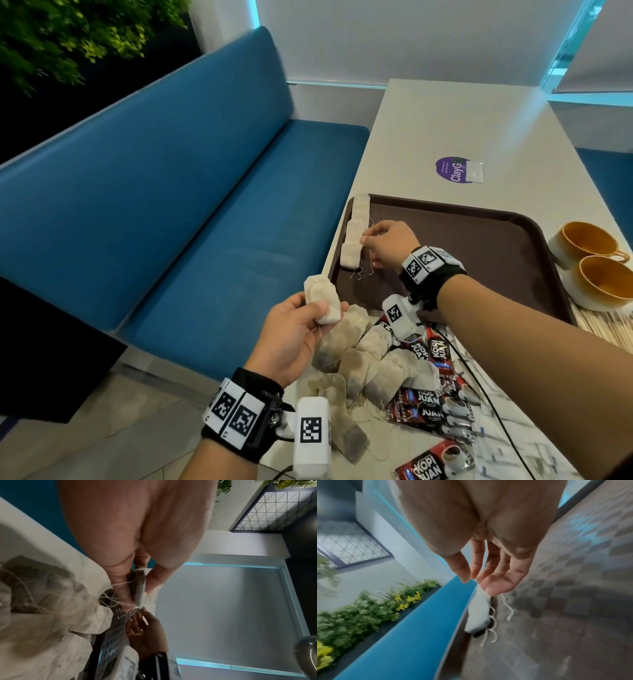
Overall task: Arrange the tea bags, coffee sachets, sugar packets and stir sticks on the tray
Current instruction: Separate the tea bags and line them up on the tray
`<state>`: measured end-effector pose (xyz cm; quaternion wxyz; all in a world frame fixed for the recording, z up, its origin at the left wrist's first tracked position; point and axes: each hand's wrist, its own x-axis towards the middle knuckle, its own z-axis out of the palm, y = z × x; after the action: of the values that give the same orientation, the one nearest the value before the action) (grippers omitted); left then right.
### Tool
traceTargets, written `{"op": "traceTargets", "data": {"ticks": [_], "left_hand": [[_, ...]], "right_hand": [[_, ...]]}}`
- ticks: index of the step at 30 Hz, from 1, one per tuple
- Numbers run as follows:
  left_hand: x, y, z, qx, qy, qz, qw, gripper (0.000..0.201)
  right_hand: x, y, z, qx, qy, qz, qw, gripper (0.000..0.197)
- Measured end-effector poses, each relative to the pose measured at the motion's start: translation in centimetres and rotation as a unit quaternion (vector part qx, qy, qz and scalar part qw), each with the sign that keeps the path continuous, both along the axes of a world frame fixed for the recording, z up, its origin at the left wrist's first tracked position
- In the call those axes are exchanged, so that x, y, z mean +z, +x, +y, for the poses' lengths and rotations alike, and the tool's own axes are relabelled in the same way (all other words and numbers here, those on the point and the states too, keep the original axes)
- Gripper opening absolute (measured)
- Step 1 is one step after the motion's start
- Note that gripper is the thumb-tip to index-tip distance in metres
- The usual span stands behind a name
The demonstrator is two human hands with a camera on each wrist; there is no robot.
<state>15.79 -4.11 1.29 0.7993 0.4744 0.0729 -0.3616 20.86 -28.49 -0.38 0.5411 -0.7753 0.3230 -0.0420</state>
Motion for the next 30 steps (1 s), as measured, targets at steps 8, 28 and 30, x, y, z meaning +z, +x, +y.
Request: {"op": "traceTargets", "data": {"ticks": [8, 28, 30], "left_hand": [[1.4, -1.3, -0.2, -0.044, -0.015, -0.020, 0.999, 0.026], [1.5, -3.5, -1.1, -0.105, 0.079, -0.135, 0.982, 0.039], [1.4, -3.5, -1.1, -0.104, 0.079, -0.132, 0.983, 0.031]], "right_hand": [[5.8, -8.3, 4.8, 0.112, 0.036, -0.105, 0.987, 0.011], [5.2, -16.3, 6.3, 0.065, 0.143, -0.123, 0.980, 0.005], [5.1, -16.4, 6.0, 0.045, 0.132, -0.132, 0.981, 0.004]]}}
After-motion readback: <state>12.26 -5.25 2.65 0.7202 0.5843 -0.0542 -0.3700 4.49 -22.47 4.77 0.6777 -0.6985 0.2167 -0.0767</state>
